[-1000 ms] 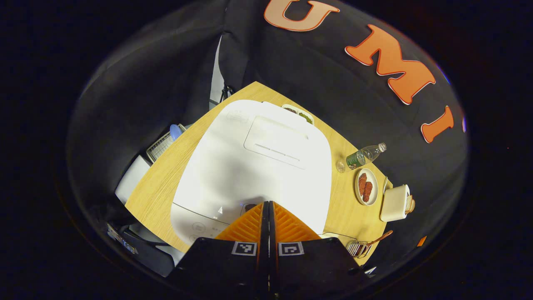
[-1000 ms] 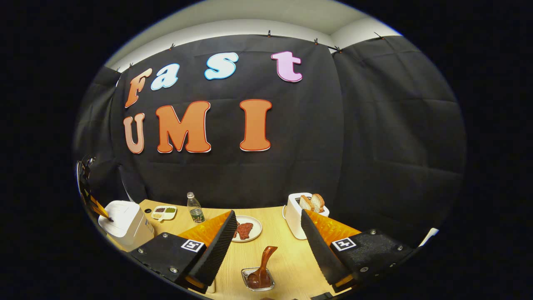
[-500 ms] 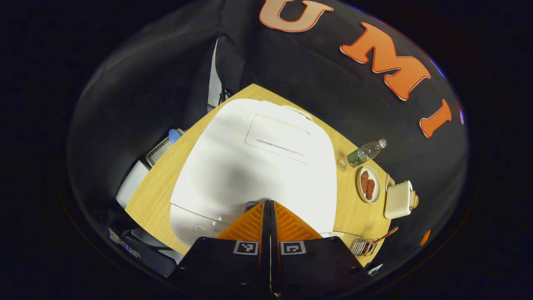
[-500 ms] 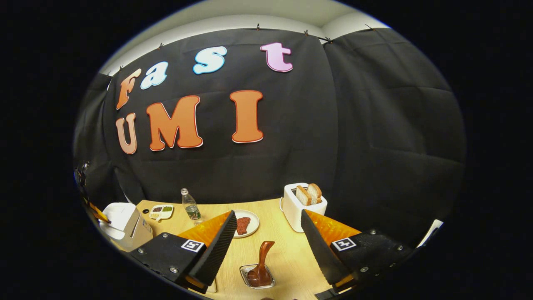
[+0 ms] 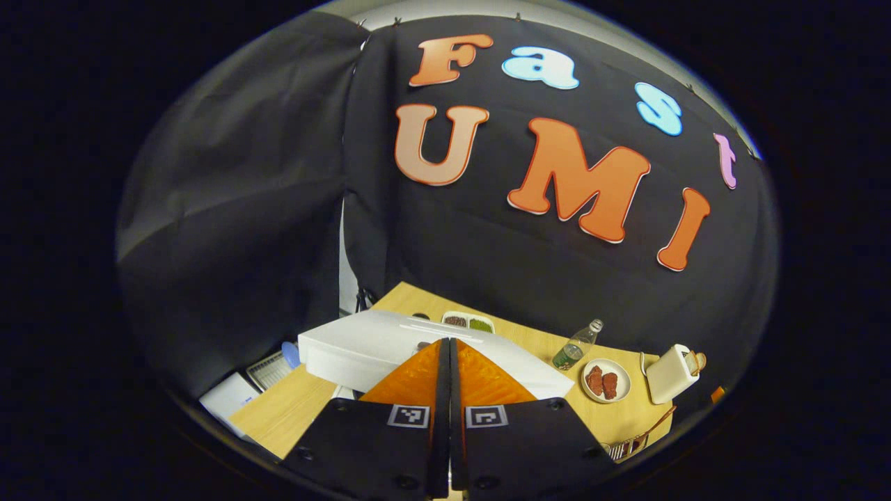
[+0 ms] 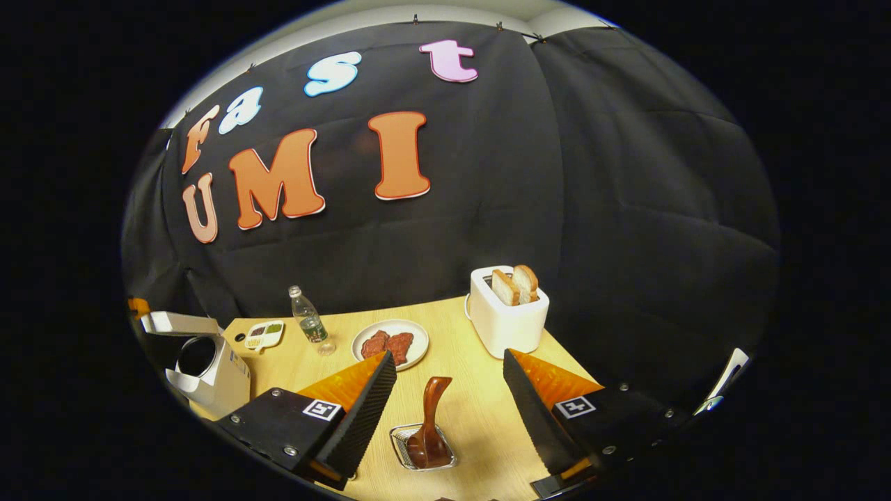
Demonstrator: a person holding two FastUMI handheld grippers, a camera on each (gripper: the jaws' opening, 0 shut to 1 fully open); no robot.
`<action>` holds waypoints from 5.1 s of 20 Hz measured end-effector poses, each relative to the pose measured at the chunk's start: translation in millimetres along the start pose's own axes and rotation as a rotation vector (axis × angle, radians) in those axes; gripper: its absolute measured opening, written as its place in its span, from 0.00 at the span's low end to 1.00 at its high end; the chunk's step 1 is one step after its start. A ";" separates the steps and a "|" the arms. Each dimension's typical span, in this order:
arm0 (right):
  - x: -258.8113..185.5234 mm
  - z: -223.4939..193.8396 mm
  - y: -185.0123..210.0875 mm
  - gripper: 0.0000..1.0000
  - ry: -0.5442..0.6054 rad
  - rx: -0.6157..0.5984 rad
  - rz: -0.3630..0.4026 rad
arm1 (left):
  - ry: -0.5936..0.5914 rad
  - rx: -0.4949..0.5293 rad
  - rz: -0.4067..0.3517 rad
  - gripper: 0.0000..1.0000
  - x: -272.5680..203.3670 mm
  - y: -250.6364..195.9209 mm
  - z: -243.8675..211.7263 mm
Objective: Close the left gripper, press the button to open the rice cooker; take a wooden spoon from the chopstick holder with the right hand, scoop a spoonful of rice and pour it into the rice cooker, then put the wooden spoon back into the chopstick holder.
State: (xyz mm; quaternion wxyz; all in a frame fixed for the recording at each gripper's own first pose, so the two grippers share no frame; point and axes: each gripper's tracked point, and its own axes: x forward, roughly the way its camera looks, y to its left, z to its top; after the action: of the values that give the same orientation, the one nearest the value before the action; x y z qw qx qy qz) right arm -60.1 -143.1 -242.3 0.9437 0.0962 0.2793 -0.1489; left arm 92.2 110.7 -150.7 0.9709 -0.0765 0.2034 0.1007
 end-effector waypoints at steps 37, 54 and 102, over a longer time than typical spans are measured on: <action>105.2 -132.6 17.6 0.23 0.418 0.178 0.213 | -0.077 0.279 0.087 0.60 -104.7 -58.6 -54.2; 40.6 -88.5 8.0 0.08 0.183 0.287 0.138 | -0.157 0.257 -0.039 0.90 -83.8 -78.4 -25.2; -5.1 -176.3 292.3 0.07 0.067 -0.255 0.268 | -0.062 0.214 0.108 0.96 -89.9 101.4 -54.2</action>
State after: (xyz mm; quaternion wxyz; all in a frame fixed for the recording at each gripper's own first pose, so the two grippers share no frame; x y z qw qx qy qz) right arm -54.2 178.7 -356.2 0.9498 0.0172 0.3119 0.0179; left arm -32.0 183.7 -173.7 0.9725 0.0419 0.1865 0.1330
